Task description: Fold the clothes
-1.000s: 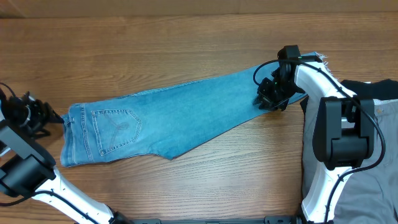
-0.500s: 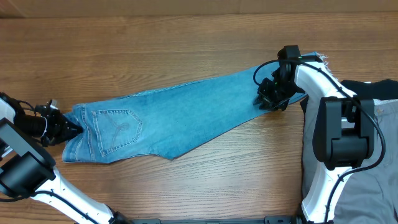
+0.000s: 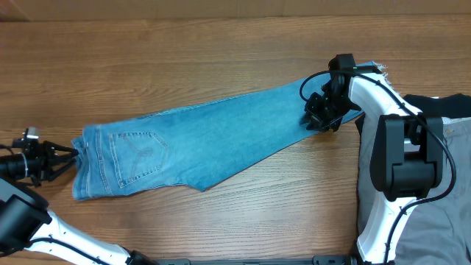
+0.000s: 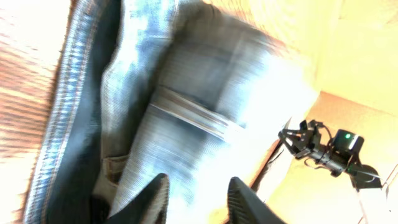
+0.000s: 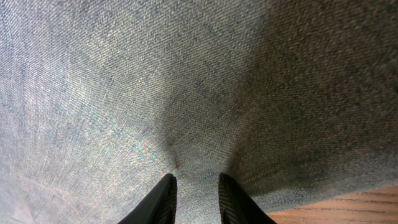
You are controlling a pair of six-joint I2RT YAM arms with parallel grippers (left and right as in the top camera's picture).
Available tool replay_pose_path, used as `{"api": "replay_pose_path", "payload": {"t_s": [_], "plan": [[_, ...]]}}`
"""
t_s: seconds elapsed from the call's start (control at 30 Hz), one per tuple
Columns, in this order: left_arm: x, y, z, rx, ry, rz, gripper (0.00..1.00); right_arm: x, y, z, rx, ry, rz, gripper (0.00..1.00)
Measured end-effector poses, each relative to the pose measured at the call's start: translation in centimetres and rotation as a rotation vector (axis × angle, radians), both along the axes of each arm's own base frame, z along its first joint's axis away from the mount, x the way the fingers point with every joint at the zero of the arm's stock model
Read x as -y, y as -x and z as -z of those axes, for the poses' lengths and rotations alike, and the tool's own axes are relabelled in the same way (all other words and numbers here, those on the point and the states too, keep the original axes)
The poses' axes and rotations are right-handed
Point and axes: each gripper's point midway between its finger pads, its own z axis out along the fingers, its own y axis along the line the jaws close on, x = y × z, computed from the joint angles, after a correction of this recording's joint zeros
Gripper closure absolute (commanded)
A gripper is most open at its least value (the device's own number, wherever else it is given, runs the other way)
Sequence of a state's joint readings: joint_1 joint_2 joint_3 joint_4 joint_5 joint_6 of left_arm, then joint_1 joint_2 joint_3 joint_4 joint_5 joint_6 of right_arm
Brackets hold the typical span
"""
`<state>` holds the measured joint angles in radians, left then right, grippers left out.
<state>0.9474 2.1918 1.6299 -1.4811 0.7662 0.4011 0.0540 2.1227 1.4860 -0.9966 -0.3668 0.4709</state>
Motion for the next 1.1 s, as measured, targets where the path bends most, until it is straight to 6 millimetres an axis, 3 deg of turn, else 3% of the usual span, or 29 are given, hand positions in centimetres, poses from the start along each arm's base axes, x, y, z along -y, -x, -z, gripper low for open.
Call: {"api": "replay_pose_path", "payload": {"t_s": [0.23,0.5,0.7,0.93,1.1], "plan": [[0.2,-0.6,0.5,-0.002,-0.038,0.033,0.60,0.0,0.0,0.0,0.000,0.000,0.000,0.73],[0.5,-0.5,2.9,-0.096,-0.136,0.099,0.36,0.0,0.1,0.0,-0.003,0.000,0.000,0.73],[0.4,-0.2,3.4,-0.120,-0.161,0.115,0.21,0.0,0.1,0.0,-0.002,0.000,-0.001,0.73],[1.2,-0.5,2.8,-0.053,-0.135,0.151,0.18,0.0,0.1,0.0,-0.002,0.000,0.000,0.73],[2.4,-0.7,2.1,-0.006,-0.102,0.197,0.25,0.0,0.0,0.0,-0.002,0.000,0.000,0.73]]}}
